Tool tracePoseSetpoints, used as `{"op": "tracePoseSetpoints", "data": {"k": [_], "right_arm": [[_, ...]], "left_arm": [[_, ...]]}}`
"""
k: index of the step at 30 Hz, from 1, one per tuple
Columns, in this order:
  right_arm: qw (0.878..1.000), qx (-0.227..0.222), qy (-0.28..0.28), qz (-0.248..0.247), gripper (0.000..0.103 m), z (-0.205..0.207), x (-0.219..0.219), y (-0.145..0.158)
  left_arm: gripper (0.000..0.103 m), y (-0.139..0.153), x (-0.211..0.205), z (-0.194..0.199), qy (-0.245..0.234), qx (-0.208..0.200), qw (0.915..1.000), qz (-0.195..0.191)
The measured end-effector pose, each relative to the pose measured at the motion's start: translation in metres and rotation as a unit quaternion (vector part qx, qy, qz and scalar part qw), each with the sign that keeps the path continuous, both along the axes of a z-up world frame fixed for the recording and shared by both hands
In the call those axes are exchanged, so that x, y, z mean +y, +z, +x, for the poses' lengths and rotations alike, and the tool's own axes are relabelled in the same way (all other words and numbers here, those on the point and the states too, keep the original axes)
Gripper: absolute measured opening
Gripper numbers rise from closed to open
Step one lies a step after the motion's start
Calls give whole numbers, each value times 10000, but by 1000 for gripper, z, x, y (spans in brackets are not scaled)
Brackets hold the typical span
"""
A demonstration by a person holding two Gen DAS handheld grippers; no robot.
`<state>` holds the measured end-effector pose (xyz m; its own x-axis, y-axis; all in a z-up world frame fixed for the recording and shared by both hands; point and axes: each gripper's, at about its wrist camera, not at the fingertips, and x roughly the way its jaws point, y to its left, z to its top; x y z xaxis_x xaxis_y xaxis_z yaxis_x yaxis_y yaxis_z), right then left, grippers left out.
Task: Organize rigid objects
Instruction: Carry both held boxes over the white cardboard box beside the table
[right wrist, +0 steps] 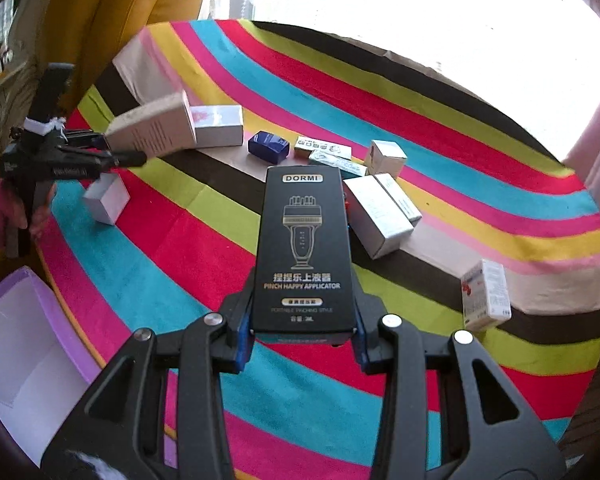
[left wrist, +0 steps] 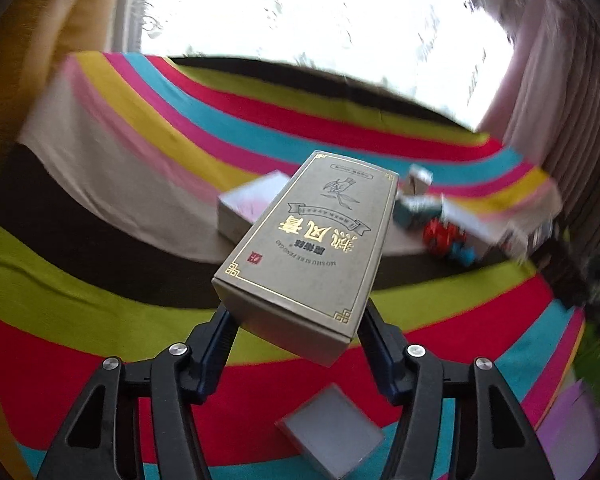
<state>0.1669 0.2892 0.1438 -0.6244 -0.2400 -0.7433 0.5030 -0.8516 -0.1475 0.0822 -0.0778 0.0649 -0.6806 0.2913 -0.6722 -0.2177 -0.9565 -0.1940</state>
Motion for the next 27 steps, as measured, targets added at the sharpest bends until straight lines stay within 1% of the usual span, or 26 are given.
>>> {"op": "tracePoseSetpoints", "data": {"k": [3, 5, 9, 12, 15, 18, 19, 21, 27], "right_arm": [[9999, -31, -126, -59, 43, 2, 4, -1], [9998, -50, -160, -145, 43, 6, 3, -1], [9998, -35, -168, -142, 43, 14, 1, -1], [9996, -75, -212, -166, 43, 16, 2, -2], [9993, -70, -242, -263, 43, 19, 3, 1], [9993, -25, -228, -302, 43, 26, 1, 5], [9993, -13, -209, -321, 43, 30, 1, 7], [9993, 9, -157, -335, 43, 37, -2, 9], [9996, 39, 11, -275, 43, 66, -11, 9]], "left_arm": [[61, 19, -5, -3, 110, 183, 9997, 99], [61, 30, -6, 4, 137, 320, 9993, 97], [61, 34, 3, 11, 137, 361, 9992, -129], [61, 29, -2, 22, 179, 328, 9990, -238], [61, 26, -11, 31, 215, 283, 9993, -134], [61, 32, -13, 38, 227, 305, 9993, 42], [61, 37, -13, 47, 190, 366, 9991, 134], [61, 46, -8, 55, 125, 434, 9989, 160], [61, 61, 10, 93, -227, 679, 9974, 17]]}}
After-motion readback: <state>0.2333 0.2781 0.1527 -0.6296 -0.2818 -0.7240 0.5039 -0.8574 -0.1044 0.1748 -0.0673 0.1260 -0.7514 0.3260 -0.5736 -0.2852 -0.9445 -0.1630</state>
